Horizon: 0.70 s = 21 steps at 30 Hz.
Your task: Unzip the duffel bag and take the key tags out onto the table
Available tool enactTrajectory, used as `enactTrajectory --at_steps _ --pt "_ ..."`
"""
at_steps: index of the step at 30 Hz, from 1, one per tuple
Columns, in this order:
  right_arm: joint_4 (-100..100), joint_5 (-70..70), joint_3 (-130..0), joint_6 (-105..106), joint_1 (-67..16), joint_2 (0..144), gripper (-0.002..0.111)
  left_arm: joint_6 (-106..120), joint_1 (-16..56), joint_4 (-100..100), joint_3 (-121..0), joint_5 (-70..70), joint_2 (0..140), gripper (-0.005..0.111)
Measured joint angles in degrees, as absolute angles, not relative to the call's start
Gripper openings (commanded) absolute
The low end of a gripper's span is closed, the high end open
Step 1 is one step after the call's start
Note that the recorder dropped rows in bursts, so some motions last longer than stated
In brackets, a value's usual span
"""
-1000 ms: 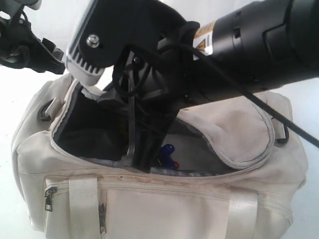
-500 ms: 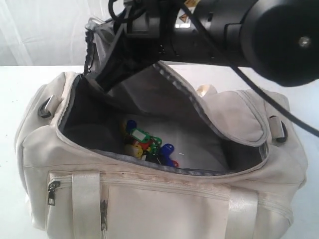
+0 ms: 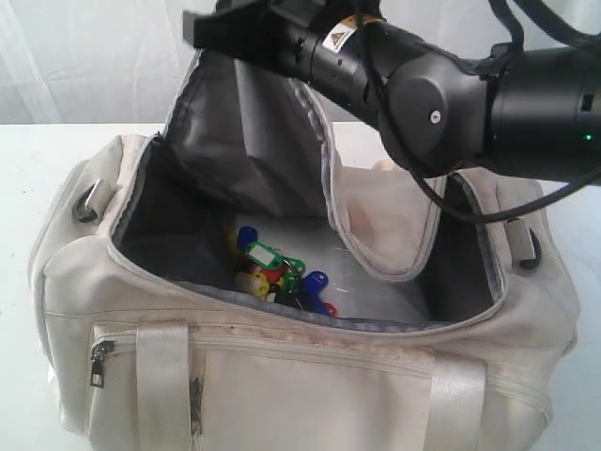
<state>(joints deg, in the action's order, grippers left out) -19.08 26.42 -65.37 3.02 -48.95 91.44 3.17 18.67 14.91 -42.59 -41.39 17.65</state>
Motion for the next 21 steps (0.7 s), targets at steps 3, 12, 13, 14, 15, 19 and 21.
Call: enactTrajectory --at_steps 3,12,13,14,15,19,21 --pt "-19.34 29.69 -65.73 -1.14 -46.34 91.83 0.001 5.72 18.67 19.89 -40.92 -44.55 15.2 0.051" --pt "-19.14 23.55 -69.98 -2.82 -41.45 92.44 0.047 7.44 18.67 22.89 -35.64 -47.19 13.11 0.051" --pt "-19.14 23.41 -70.1 -2.82 -41.33 92.58 0.053 7.44 18.67 23.13 -35.34 -47.19 13.11 0.051" --pt "-19.14 23.41 -70.35 -2.9 -41.21 93.32 0.056 7.49 18.67 23.47 -35.1 -47.19 13.11 0.051" --pt "-19.14 23.27 -70.51 -2.9 -41.21 93.93 0.058 7.59 18.67 24.29 -34.89 -47.06 13.11 0.051" --pt "-19.39 22.26 -71.53 -2.9 -41.21 97.47 0.059 10.27 18.67 28.09 -34.76 -46.06 13.11 0.051" --pt "-19.39 21.7 -72.21 -2.9 -40.98 98.44 0.059 11.93 18.67 29.23 -34.76 -46.02 13.11 0.051"
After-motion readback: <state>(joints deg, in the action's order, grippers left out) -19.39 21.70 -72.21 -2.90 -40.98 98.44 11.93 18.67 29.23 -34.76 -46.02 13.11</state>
